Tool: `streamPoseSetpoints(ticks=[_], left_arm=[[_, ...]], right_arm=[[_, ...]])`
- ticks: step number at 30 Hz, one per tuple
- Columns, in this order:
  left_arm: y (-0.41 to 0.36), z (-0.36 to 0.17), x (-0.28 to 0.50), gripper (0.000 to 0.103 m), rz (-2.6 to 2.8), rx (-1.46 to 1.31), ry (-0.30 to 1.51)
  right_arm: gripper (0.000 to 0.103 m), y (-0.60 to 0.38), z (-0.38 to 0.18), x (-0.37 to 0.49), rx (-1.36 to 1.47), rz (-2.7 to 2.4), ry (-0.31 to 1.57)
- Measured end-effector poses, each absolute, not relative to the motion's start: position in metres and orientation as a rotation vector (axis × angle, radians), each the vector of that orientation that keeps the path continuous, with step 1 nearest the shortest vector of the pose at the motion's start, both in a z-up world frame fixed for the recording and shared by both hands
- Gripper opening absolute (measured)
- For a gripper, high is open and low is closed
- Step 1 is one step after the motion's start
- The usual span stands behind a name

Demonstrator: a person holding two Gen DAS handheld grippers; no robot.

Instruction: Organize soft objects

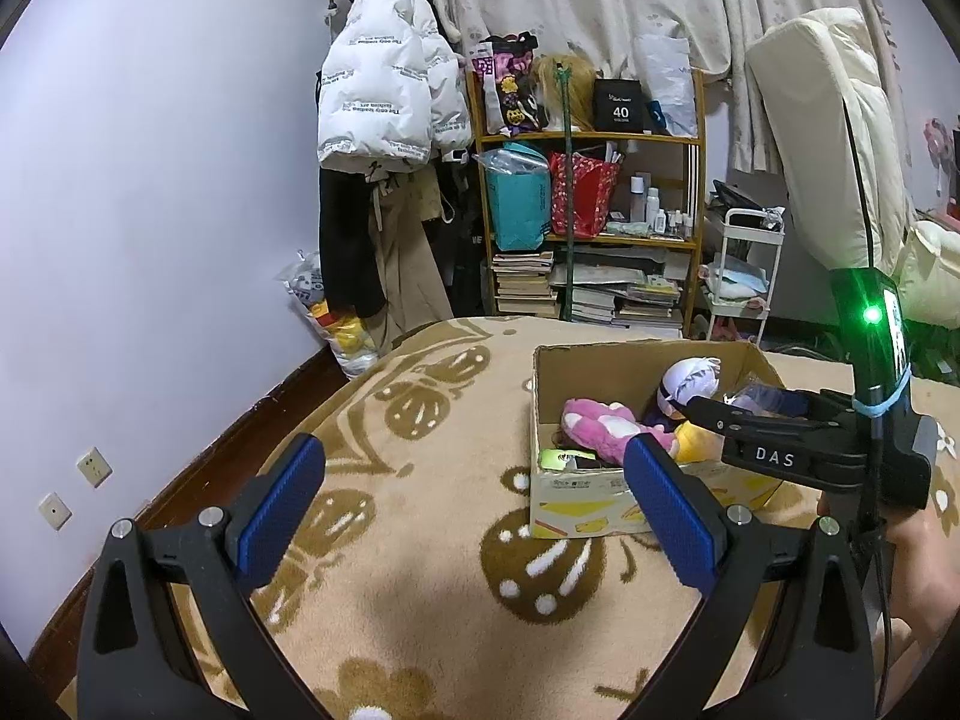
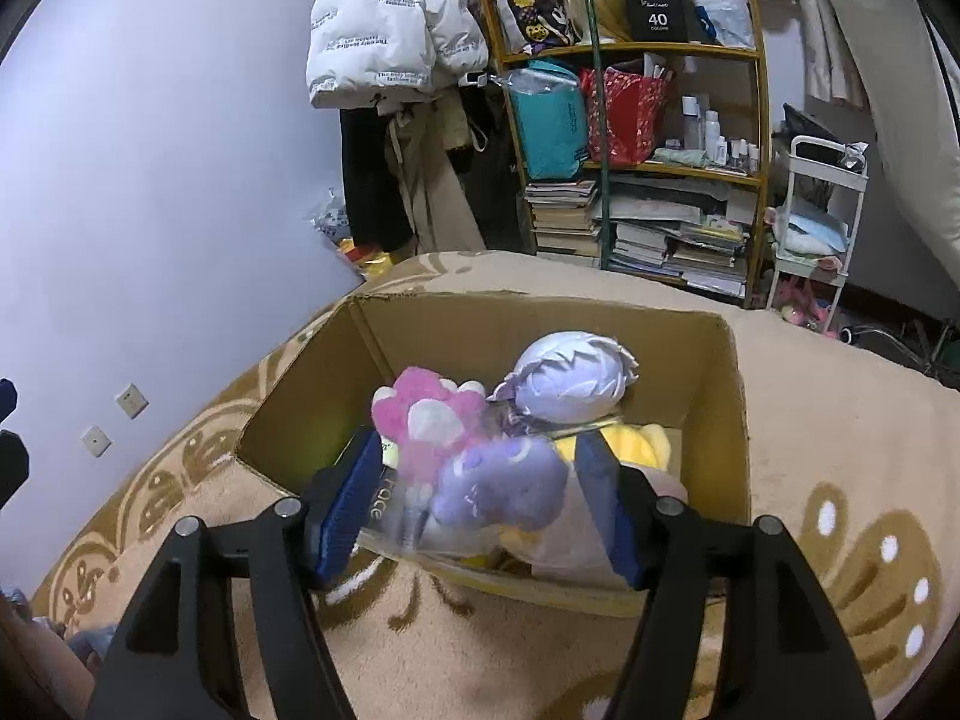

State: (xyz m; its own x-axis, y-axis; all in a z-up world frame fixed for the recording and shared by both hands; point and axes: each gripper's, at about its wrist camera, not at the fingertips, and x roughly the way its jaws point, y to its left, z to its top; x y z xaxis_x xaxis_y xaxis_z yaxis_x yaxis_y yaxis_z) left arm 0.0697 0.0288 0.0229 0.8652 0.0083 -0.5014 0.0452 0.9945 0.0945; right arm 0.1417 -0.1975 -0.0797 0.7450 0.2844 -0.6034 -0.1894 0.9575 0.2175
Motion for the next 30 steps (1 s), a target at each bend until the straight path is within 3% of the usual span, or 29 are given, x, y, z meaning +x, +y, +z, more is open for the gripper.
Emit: streamPoseSetpoints(ticks=[2, 5, 30], left_arm=[[0.029, 0.023, 0.069, 0.099, -0.022, 0.101, 0.526], [0.030, 0.022, 0.069, 0.099, -0.027, 0.098, 0.528], [0.024, 0.033, 0.040, 0.099, -0.027, 0.115, 0.454]], right_arm=[[0.093, -0.201, -0.077, 0.139, 0.164, 0.262, 0.661], [0.103, -0.205, -0.071, 0.130, 0.174, 0.261, 0.633], [0.103, -0.246, -0.002, 0.019, 0.128, 0.183, 0.419]])
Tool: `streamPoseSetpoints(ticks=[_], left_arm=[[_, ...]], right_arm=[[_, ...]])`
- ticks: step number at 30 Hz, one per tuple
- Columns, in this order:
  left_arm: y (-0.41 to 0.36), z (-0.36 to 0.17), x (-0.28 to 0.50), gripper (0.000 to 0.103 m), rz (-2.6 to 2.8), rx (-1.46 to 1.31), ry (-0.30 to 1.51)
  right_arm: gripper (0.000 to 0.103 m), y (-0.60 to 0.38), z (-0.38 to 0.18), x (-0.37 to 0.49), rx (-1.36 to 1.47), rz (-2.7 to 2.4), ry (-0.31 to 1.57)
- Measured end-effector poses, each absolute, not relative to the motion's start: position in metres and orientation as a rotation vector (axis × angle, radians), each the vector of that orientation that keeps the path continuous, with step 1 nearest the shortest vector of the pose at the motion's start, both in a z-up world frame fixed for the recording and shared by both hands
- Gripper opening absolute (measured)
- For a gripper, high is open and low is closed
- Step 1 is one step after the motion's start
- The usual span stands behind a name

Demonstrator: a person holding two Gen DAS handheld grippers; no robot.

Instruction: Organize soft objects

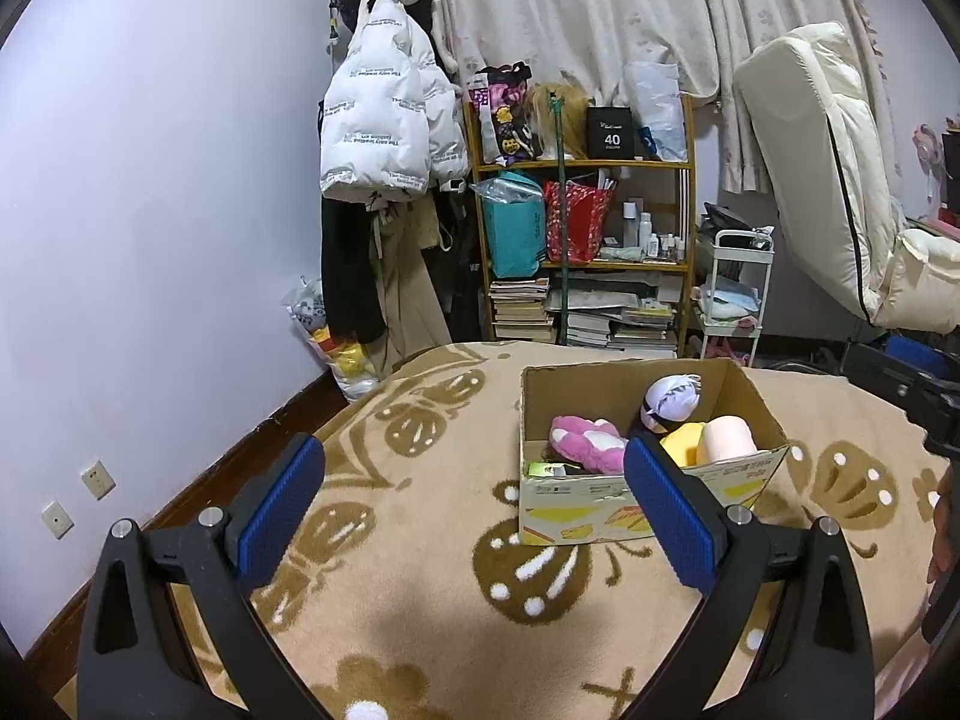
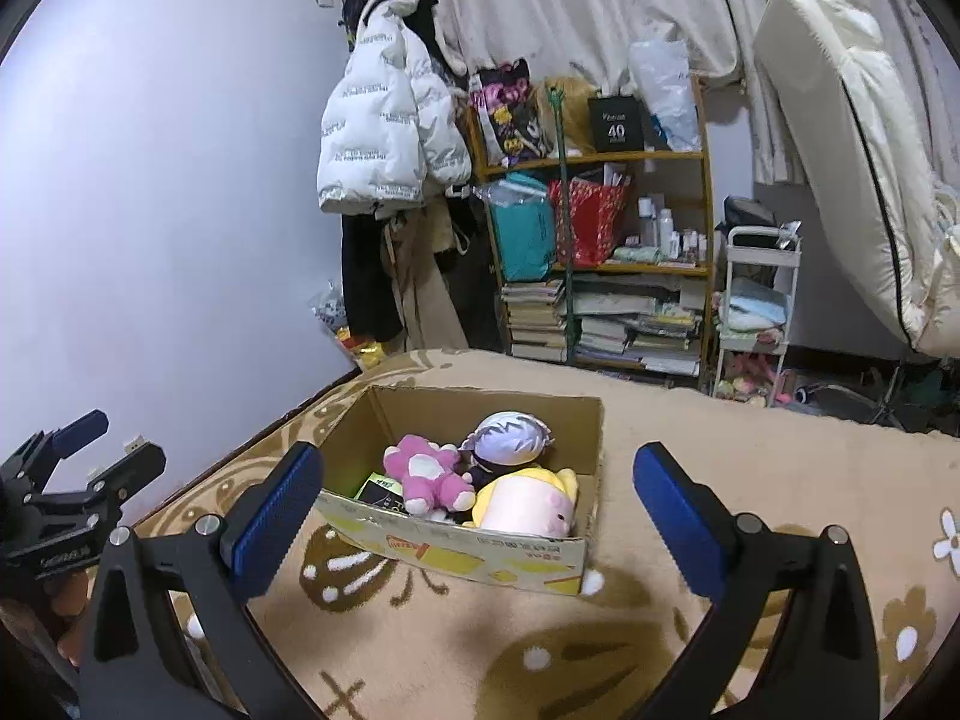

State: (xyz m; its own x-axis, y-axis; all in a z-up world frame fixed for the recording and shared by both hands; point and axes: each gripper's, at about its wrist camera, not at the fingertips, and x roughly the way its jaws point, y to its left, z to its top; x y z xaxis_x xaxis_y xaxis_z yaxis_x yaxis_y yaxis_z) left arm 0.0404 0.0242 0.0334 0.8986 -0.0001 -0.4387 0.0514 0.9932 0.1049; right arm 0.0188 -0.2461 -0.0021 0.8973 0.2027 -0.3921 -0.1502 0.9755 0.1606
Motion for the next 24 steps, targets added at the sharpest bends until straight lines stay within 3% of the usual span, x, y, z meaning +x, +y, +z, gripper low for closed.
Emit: streamPoseSetpoints(ticks=[24], left_arm=[[0.012, 0.014, 0.046, 0.099, -0.051, 0.135, 0.519]], right_arm=[[0.103, -0.268, -0.029, 0.003, 0.169, 0.148, 0.439]])
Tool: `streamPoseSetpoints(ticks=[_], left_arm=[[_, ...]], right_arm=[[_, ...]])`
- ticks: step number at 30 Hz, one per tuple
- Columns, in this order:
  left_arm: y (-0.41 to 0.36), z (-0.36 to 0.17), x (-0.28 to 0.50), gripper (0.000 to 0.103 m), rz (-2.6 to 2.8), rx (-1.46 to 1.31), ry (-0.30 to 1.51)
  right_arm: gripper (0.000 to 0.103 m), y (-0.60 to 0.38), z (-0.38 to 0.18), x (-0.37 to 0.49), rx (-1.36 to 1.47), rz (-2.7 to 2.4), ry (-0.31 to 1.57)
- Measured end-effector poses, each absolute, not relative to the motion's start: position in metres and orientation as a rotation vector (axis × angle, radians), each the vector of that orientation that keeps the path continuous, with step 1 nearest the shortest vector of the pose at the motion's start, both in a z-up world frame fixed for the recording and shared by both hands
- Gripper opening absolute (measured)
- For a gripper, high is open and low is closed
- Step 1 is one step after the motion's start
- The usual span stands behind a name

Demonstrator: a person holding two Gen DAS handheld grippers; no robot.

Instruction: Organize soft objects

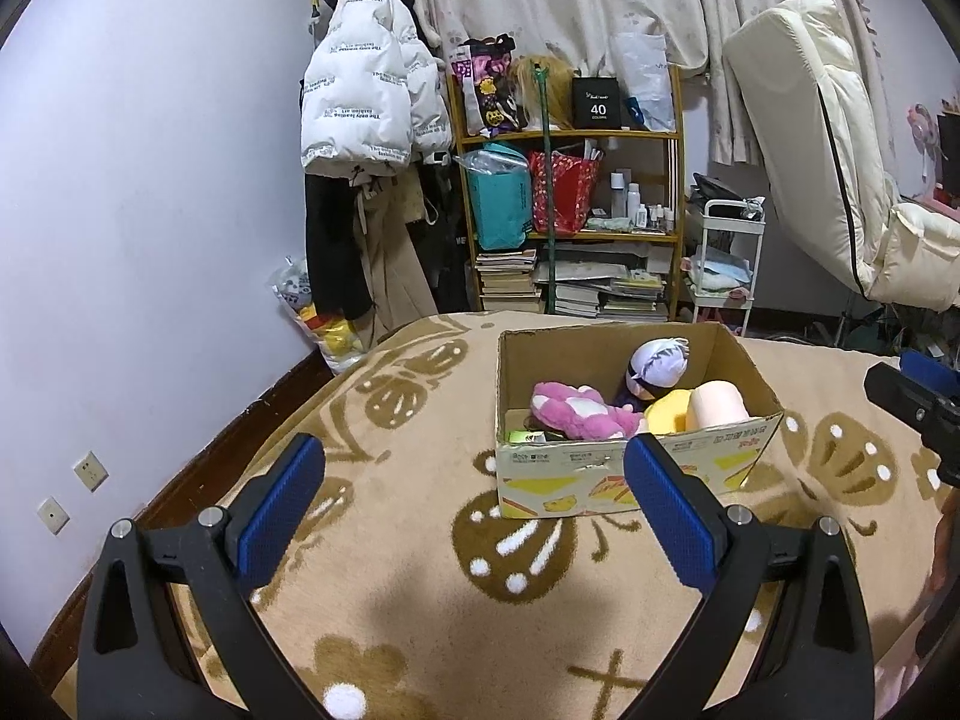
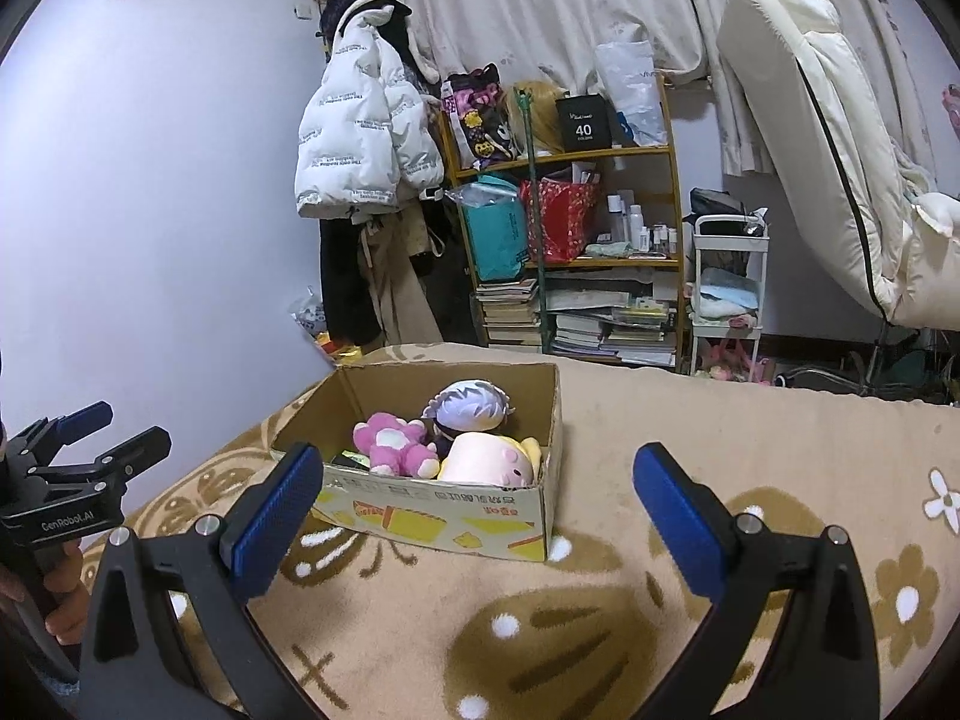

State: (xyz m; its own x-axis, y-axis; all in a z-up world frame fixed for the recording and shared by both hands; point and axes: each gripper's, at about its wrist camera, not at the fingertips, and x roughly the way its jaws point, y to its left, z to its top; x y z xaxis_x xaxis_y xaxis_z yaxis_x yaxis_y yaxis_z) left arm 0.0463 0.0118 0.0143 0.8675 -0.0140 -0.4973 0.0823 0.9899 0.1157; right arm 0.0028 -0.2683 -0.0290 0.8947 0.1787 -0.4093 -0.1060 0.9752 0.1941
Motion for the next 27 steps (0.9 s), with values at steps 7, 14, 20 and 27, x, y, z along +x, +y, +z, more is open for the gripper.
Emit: streamPoseSetpoints(ticks=[7, 14, 20, 27], left_arm=[[0.004, 0.009, 0.046, 0.099, -0.075, 0.136, 0.511], [-0.002, 0.008, 0.044, 0.099, -0.083, 0.152, 0.504], [-0.004, 0.009, 0.044, 0.099, -0.080, 0.149, 0.493], [-0.004, 0.010, 0.043, 0.099, -0.081, 0.153, 0.496]], right_arm=[[0.103, -0.267, -0.031, 0.004, 0.158, 0.146, 0.437], [0.103, -0.269, -0.030, 0.004, 0.150, 0.138, 0.432], [0.103, -0.275, -0.029, 0.004, 0.158, 0.136, 0.435], [0.103, -0.277, -0.029, 0.004, 0.154, 0.139, 0.438]])
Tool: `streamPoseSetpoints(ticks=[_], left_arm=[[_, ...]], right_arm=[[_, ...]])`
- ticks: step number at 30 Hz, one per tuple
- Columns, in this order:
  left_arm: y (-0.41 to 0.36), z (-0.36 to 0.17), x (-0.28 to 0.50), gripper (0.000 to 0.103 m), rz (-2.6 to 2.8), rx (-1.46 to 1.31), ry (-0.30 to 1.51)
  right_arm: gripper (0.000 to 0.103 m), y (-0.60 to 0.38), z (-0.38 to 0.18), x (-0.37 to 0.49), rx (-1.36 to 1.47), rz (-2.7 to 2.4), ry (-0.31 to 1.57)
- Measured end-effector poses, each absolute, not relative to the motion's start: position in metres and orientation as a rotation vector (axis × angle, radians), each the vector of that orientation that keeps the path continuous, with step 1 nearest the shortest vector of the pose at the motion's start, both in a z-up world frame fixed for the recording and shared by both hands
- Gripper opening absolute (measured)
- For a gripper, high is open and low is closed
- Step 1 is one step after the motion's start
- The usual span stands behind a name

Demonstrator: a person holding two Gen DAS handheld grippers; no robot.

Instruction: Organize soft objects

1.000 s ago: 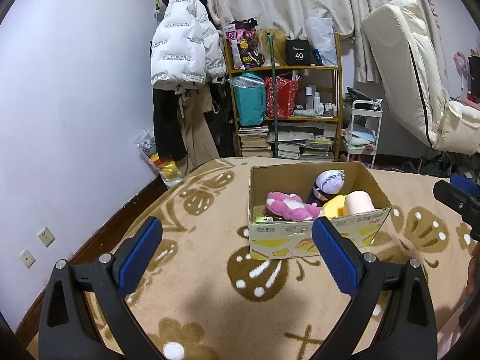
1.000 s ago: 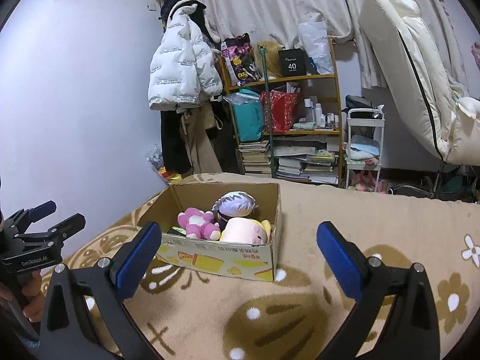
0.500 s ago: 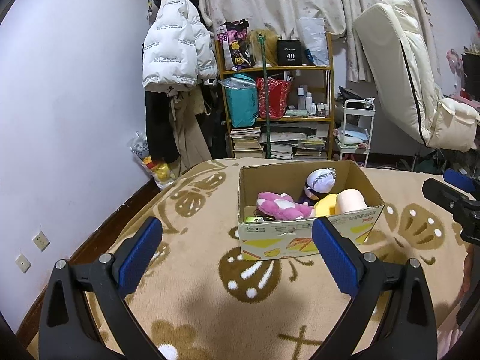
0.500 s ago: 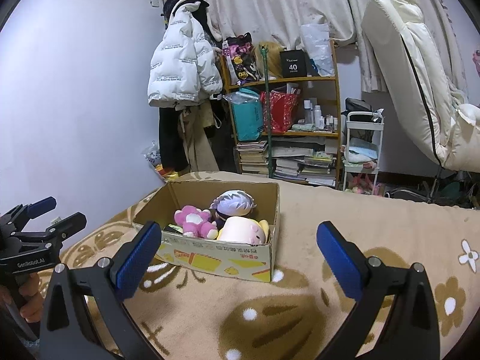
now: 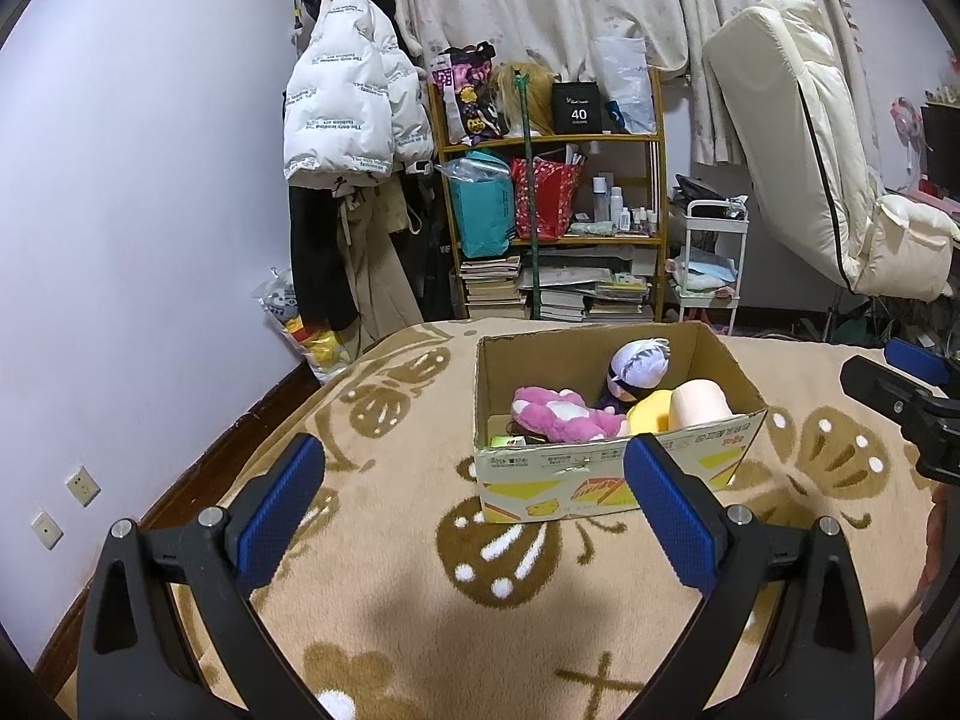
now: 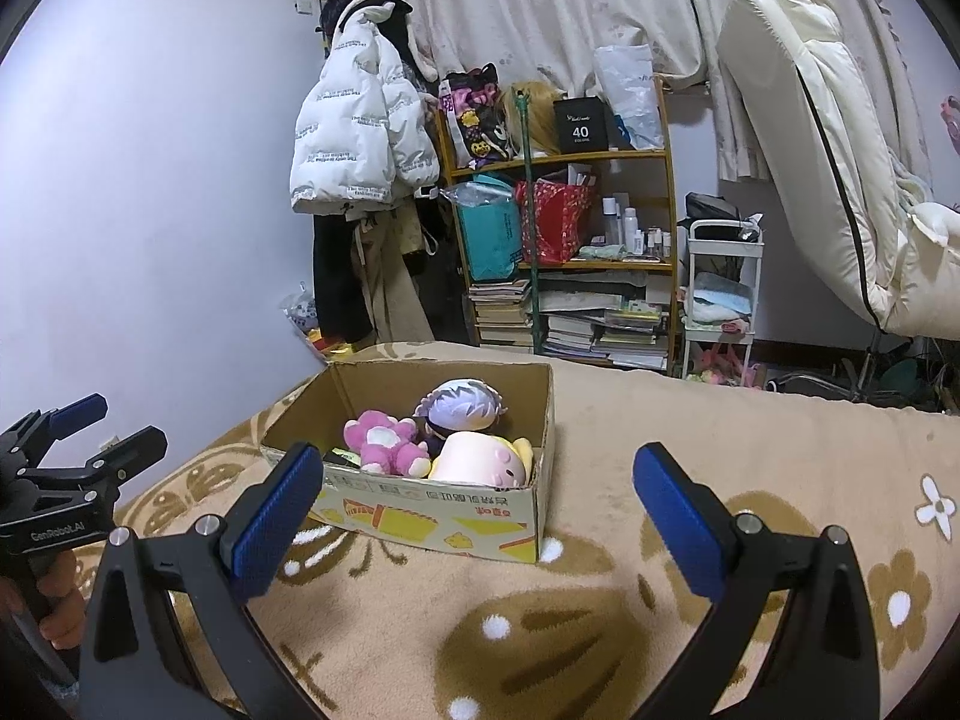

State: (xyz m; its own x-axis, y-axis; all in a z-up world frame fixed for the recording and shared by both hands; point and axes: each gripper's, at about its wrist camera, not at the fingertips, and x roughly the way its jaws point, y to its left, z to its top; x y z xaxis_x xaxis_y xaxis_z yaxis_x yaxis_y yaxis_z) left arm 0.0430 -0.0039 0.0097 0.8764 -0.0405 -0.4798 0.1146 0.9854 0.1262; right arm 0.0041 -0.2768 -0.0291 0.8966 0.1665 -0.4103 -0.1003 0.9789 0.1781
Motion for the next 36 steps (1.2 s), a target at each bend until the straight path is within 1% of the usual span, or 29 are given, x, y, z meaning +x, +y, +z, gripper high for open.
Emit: streamPoseSetpoints(ticks=[36], left_arm=[[-0.0024, 0.0071, 0.0459, 0.100, -0.077, 0.139, 0.508]], right_arm=[[0.103, -0.2807, -0.0352, 0.0031, 0.152, 0.138, 0.441]])
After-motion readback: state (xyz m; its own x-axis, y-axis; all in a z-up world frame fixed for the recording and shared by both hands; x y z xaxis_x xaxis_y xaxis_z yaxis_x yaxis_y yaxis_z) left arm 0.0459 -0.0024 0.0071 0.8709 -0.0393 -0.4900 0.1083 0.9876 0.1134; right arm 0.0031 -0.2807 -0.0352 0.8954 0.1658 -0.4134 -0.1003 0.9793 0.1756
